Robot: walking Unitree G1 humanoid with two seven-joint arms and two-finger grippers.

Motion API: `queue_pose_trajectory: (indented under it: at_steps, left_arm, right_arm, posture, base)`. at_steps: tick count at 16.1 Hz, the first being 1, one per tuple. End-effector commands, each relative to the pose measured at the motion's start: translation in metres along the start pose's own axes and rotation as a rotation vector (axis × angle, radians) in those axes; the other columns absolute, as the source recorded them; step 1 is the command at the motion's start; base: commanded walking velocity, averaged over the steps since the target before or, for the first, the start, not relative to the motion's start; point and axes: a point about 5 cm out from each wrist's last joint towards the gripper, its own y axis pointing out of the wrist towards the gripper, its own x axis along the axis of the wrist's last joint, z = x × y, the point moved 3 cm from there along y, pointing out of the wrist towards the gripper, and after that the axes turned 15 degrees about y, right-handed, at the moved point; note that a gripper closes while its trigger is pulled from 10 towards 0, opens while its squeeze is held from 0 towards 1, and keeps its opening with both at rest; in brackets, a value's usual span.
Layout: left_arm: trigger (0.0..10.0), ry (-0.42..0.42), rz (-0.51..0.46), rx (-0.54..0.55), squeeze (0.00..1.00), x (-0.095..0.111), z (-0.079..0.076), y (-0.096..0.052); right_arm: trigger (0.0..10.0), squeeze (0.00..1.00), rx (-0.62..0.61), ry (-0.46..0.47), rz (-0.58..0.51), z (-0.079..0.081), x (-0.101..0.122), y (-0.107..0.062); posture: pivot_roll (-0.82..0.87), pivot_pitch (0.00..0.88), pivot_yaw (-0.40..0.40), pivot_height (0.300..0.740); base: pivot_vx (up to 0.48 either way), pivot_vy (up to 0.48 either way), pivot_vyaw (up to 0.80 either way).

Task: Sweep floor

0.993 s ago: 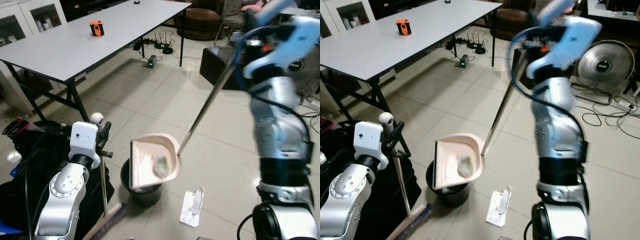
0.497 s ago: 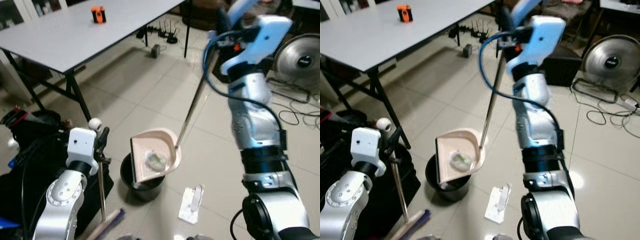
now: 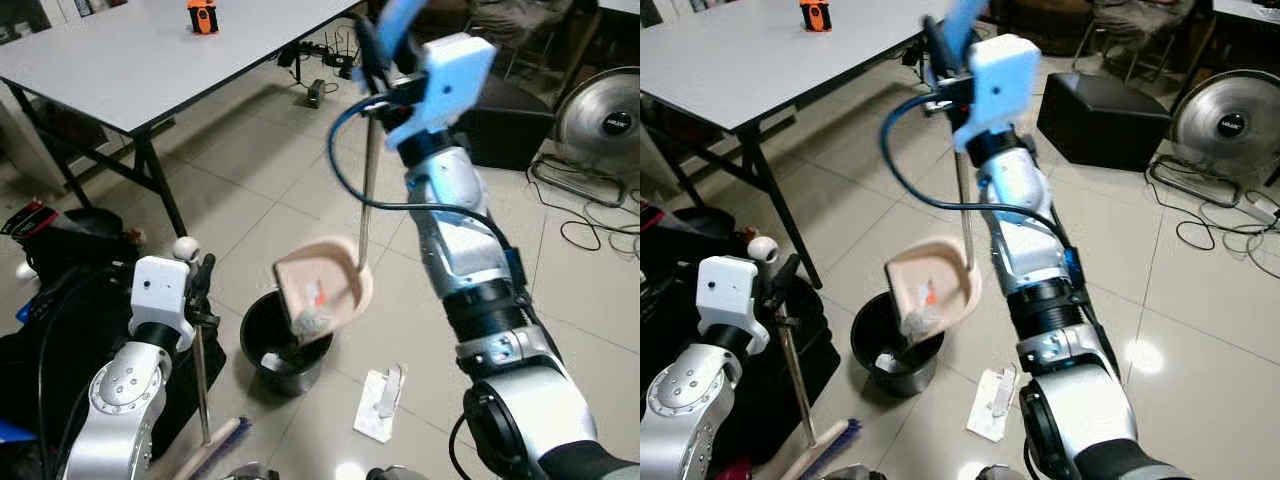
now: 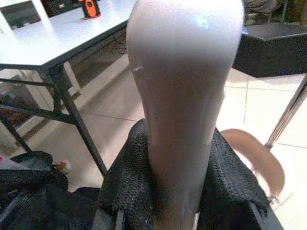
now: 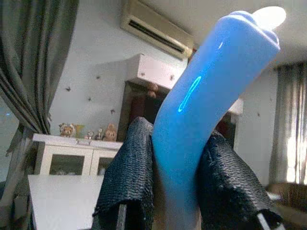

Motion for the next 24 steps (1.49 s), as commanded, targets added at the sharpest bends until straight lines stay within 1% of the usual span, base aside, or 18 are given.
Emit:
queue_pose_trajectory:
  at_steps: [1, 2, 4, 6, 8, 10, 13, 14, 15, 16, 17, 18, 19, 20, 21, 22, 23, 24]
  left_arm:
    - [10.0, 0.018, -0.017, 0.019, 0.00, 0.006, 0.005, 0.001]
    - [10.0, 0.023, -0.019, 0.012, 0.00, 0.007, 0.004, 0.001]
    - [10.0, 0.024, -0.017, 0.010, 0.00, 0.006, 0.004, 0.000]
    - [10.0, 0.022, -0.013, 0.016, 0.00, 0.004, 0.004, 0.001]
    - [10.0, 0.017, -0.018, 0.025, 0.00, 0.005, 0.004, 0.003]
    - [10.0, 0.020, -0.023, 0.023, 0.00, 0.007, 0.004, 0.005]
    - [10.0, 0.023, -0.022, 0.029, 0.00, 0.006, 0.006, 0.004]
    - [10.0, 0.025, -0.018, 0.030, 0.00, 0.005, 0.006, 0.004]
    - [10.0, 0.014, -0.011, 0.023, 0.00, 0.004, 0.005, 0.005]
    - [10.0, 0.012, -0.007, 0.004, 0.00, 0.004, 0.001, 0.006]
    - [10.0, 0.001, -0.003, -0.026, 0.00, 0.004, -0.005, 0.009]
    - [10.0, -0.013, -0.003, -0.043, 0.00, 0.004, -0.010, 0.012]
    - [10.0, -0.013, -0.006, -0.057, 0.00, 0.004, -0.013, 0.014]
    - [10.0, -0.014, -0.016, -0.076, 0.00, 0.006, -0.018, 0.017]
    - [10.0, -0.019, -0.024, -0.090, 0.00, 0.008, -0.022, 0.020]
    - [10.0, -0.015, -0.030, -0.098, 0.00, 0.010, -0.024, 0.022]
    - [10.0, -0.011, -0.032, -0.100, 0.00, 0.011, -0.025, 0.023]
    - [10.0, -0.015, -0.037, -0.106, 0.00, 0.012, -0.026, 0.024]
  right_arm:
    - [10.0, 0.00, 0.043, -0.033, -0.092, 0.012, 0.015, 0.010]
    - [10.0, 0.00, 0.063, -0.038, -0.107, 0.020, 0.014, 0.010]
    - [10.0, 0.00, 0.096, -0.029, -0.102, 0.031, 0.009, 0.008]
    - [10.0, 0.00, 0.154, -0.041, -0.095, 0.046, 0.003, 0.007]
    - [10.0, 0.00, 0.166, -0.060, -0.099, 0.051, 0.002, 0.008]
    - [10.0, 0.00, 0.205, -0.111, -0.102, 0.060, -0.001, 0.011]
    - [10.0, 0.00, 0.217, -0.115, -0.106, 0.065, -0.007, 0.005]
    - [10.0, 0.00, 0.227, -0.129, -0.105, 0.067, -0.009, 0.003]
    - [10.0, 0.00, 0.222, -0.162, -0.113, 0.065, -0.008, 0.003]
    - [10.0, 0.00, 0.200, -0.195, -0.120, 0.057, -0.004, 0.004]
    - [10.0, 0.00, 0.144, -0.234, -0.130, 0.042, 0.003, 0.004]
    - [10.0, 0.00, 0.074, -0.269, -0.123, 0.021, 0.012, 0.003]
    - [10.0, 0.00, 0.045, -0.294, -0.122, 0.010, 0.017, 0.000]
    - [10.0, 0.00, -0.006, -0.342, -0.105, -0.012, 0.027, -0.008]
    - [10.0, 0.00, -0.059, -0.397, -0.068, -0.032, 0.034, -0.020]
    - [10.0, 0.00, -0.098, -0.451, -0.024, -0.048, 0.037, -0.032]
    - [10.0, 0.00, -0.112, -0.473, -0.007, -0.052, 0.038, -0.037]
    - [10.0, 0.00, -0.187, -0.517, 0.053, -0.071, 0.035, -0.055]
  posture:
    - [0.00, 0.075, 0.014, 0.740]
    - [0.00, 0.079, 0.015, 0.740]
    - [-0.01, 0.072, 0.012, 0.740]
    - [-0.01, 0.056, 0.010, 0.740]
    - [0.00, 0.051, 0.010, 0.740]
    - [0.00, 0.050, 0.011, 0.740]
    - [0.00, 0.048, 0.012, 0.740]
    - [0.00, 0.046, 0.014, 0.740]
    - [0.00, 0.040, 0.015, 0.740]
    - [0.00, 0.040, 0.014, 0.740]
    - [-0.01, 0.033, 0.016, 0.740]
    - [-0.03, 0.030, 0.019, 0.740]
    - [-0.04, 0.029, 0.023, 0.740]
    - [-0.05, 0.028, 0.029, 0.740]
    - [-0.06, 0.026, 0.025, 0.740]
    - [-0.06, 0.026, 0.022, 0.740]
    - [-0.06, 0.026, 0.022, 0.740]
    - [-0.07, 0.024, 0.017, 0.740]
  base:
    - [0.000, 0.000, 0.00]
    - [0.000, 0.000, 0.00]
    - [0.000, 0.000, 0.00]
    - [0.000, 0.000, 0.00]
    - [0.000, 0.000, 0.00]
    - [0.000, 0.000, 0.00]
    - [0.000, 0.000, 0.00]
    - [0.000, 0.000, 0.00]
    - [0.000, 0.000, 0.00]
    - [0.000, 0.000, 0.00]
    - [0.000, 0.000, 0.00]
    - [0.000, 0.000, 0.00]
    - [0.000, 0.000, 0.00]
    - [0.000, 0.000, 0.00]
    - [0.000, 0.000, 0.00]
    - [0.000, 0.000, 0.00]
    - [0.000, 0.000, 0.00]
    - [0.000, 0.000, 0.00]
